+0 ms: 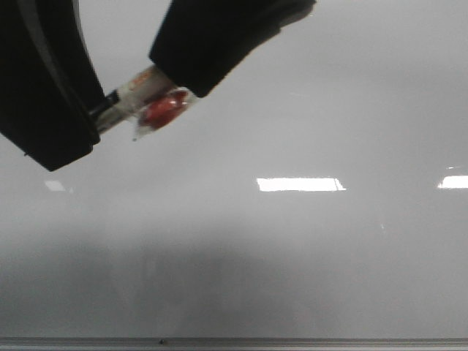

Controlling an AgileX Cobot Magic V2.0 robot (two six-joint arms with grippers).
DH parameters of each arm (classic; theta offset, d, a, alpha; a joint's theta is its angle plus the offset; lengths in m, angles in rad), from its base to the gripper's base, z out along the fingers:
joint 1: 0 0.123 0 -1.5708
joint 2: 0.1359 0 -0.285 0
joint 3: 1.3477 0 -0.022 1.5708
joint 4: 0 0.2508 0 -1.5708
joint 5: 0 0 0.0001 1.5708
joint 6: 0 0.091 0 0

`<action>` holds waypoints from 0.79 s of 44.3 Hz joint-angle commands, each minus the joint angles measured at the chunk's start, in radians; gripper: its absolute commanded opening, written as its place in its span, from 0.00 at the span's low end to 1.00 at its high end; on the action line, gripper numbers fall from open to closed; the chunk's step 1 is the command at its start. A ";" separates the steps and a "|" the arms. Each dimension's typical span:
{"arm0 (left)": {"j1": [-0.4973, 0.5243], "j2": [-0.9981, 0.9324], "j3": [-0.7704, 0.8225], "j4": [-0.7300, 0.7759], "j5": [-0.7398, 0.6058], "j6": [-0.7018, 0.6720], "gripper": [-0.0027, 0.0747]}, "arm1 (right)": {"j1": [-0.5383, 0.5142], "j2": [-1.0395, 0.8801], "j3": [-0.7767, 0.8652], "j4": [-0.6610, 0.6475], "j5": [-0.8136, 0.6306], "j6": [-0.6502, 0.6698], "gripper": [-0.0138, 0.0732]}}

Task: Write number 8 on whiteboard

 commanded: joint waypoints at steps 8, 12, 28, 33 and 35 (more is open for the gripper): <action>0.223 -0.184 0.149 -0.072 -0.122 -0.042 0.50 | -0.152 -0.154 0.125 0.039 -0.151 -0.010 0.09; 0.323 -0.291 0.250 -0.119 -0.227 -0.042 0.40 | -0.186 -0.162 0.147 0.062 -0.198 -0.009 0.09; 0.526 -0.652 0.537 -0.257 -0.495 -0.042 0.01 | -0.195 -0.143 0.133 0.146 -0.520 -0.009 0.09; 0.526 -0.679 0.545 -0.257 -0.501 -0.042 0.01 | -0.195 -0.082 0.078 0.146 -0.563 -0.001 0.09; 0.526 -0.681 0.545 -0.257 -0.501 -0.042 0.01 | -0.195 -0.055 0.061 0.146 -0.575 0.001 0.09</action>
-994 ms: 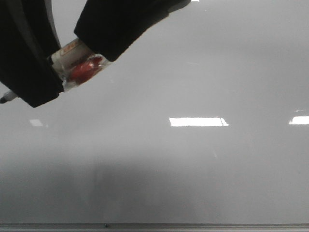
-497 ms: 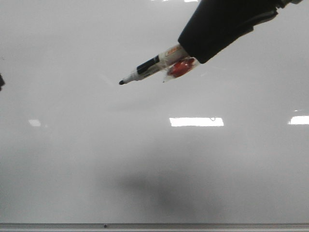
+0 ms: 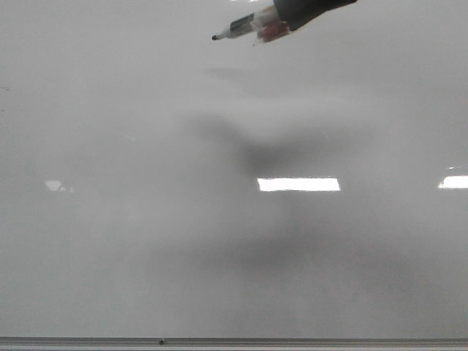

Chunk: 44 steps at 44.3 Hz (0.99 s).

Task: Write number 8 on whiteboard

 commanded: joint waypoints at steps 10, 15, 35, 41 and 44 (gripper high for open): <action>0.003 -0.005 -0.024 -0.042 -0.066 -0.008 0.01 | -0.005 0.128 -0.122 0.064 -0.143 0.002 0.09; 0.003 -0.005 -0.024 -0.042 -0.066 -0.008 0.01 | -0.001 0.167 -0.147 0.076 -0.142 0.002 0.09; 0.003 -0.005 -0.024 -0.042 -0.066 -0.008 0.01 | 0.011 0.247 -0.151 0.049 -0.053 0.002 0.09; 0.003 -0.005 -0.024 -0.042 -0.066 -0.008 0.01 | 0.001 0.198 -0.089 0.049 -0.119 0.002 0.09; 0.003 -0.005 -0.024 -0.042 -0.066 -0.008 0.01 | -0.007 0.175 -0.047 0.049 -0.132 0.002 0.09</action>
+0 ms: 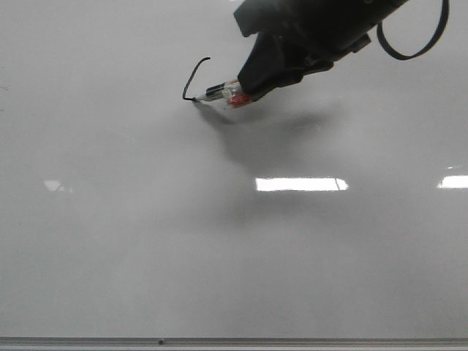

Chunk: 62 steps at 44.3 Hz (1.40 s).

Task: Write number 8 on whiteboard

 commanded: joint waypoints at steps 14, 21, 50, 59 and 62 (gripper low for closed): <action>0.003 -0.002 -0.025 -0.039 -0.056 -0.008 0.01 | -0.007 -0.078 0.153 0.000 -0.086 0.000 0.09; 0.003 -0.002 -0.025 -0.039 -0.056 -0.008 0.01 | 0.055 -0.029 0.118 0.010 -0.104 0.000 0.09; 0.003 -0.002 -0.025 -0.039 -0.061 -0.008 0.01 | -0.074 -0.113 0.050 0.049 -0.081 0.000 0.09; 0.003 -0.002 -0.025 -0.039 -0.061 -0.008 0.01 | -0.098 -0.118 -0.015 0.049 -0.076 0.000 0.09; 0.003 -0.002 -0.025 -0.039 -0.061 -0.008 0.01 | -0.081 -0.091 -0.056 0.049 -0.048 0.000 0.09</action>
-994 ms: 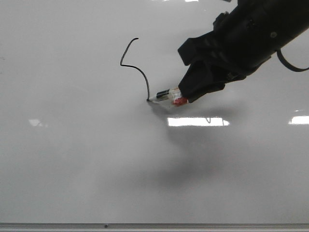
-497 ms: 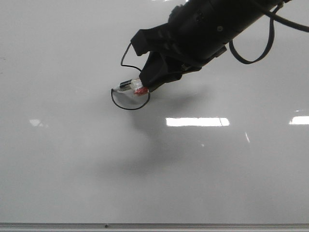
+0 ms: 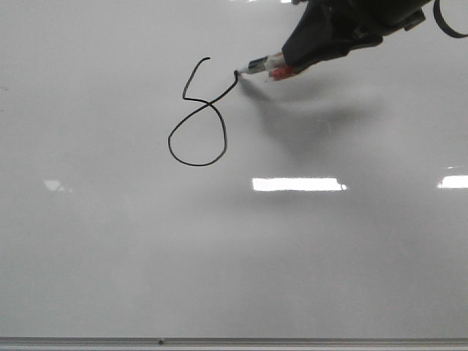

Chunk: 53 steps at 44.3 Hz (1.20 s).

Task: Write number 8 on whiteboard

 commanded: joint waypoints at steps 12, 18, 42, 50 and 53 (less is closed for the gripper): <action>0.003 -0.002 -0.025 -0.037 -0.048 -0.008 0.01 | 0.113 0.069 -0.177 0.015 0.052 0.000 0.09; 0.003 -0.002 -0.025 -0.037 -0.048 -0.008 0.01 | 0.119 -0.016 -0.177 -0.027 0.107 -0.001 0.09; -0.324 0.307 -0.364 0.095 0.109 0.273 0.63 | 0.352 -0.134 -0.253 -0.451 0.445 -0.317 0.09; -0.547 0.353 -0.381 0.226 0.021 0.193 0.60 | 0.456 -0.135 -0.273 -0.451 0.450 -0.317 0.09; -0.578 0.353 -0.381 0.226 -0.001 0.193 0.60 | 0.479 -0.135 -0.273 -0.451 0.445 -0.317 0.09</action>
